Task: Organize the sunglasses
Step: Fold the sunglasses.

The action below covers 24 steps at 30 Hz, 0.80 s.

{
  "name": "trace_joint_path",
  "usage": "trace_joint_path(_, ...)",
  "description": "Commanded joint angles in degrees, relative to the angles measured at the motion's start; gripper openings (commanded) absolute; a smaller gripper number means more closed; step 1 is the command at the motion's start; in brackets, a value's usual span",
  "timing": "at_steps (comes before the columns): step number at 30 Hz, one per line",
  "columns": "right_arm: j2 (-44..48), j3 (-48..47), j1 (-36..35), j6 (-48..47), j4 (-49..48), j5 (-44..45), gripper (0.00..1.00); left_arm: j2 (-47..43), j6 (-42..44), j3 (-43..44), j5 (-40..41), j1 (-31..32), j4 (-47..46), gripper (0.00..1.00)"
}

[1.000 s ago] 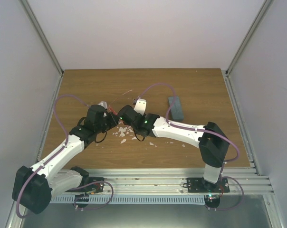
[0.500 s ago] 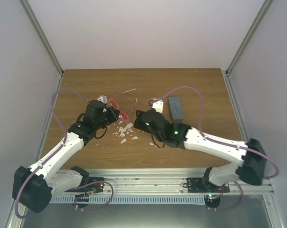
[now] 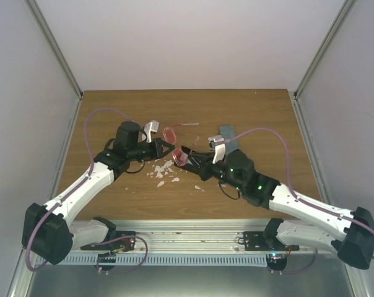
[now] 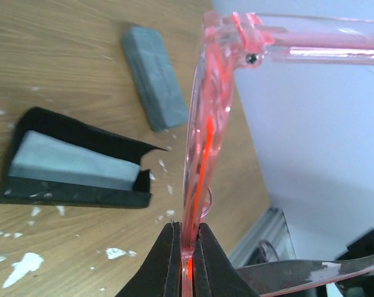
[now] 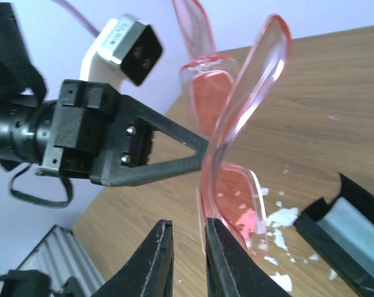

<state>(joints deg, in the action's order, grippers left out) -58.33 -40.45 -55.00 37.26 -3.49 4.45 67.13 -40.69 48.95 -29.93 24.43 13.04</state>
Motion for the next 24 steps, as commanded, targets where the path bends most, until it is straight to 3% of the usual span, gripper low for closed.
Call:
trace_joint_path(1,0.23,-0.37,2.32,-3.51,-3.52,-10.46,0.14,0.53,5.24,3.47,-11.96,0.36,-4.1,0.0)
trace_joint_path(9,-3.74,-2.97,4.74,-3.33,-2.56,-11.47,0.09,0.93,7.98,4.05,-19.95,0.46,-5.79,0.0)
trace_joint_path(13,-5.64,-4.32,5.04,-3.02,-1.21,-11.18,0.08,0.75,8.9,4.2,-19.85,0.58,-5.23,0.0)
trace_joint_path(20,4.53,-3.07,7.0,-2.79,-2.35,-6.2,0.13,-0.21,15.5,2.96,-19.63,0.69,-3.14,0.0)
trace_joint_path(24,3.29,-6.65,12.93,-0.24,-1.29,-11.47,0.14,-0.83,18.05,2.31,-21.66,1.24,-3.05,0.0)
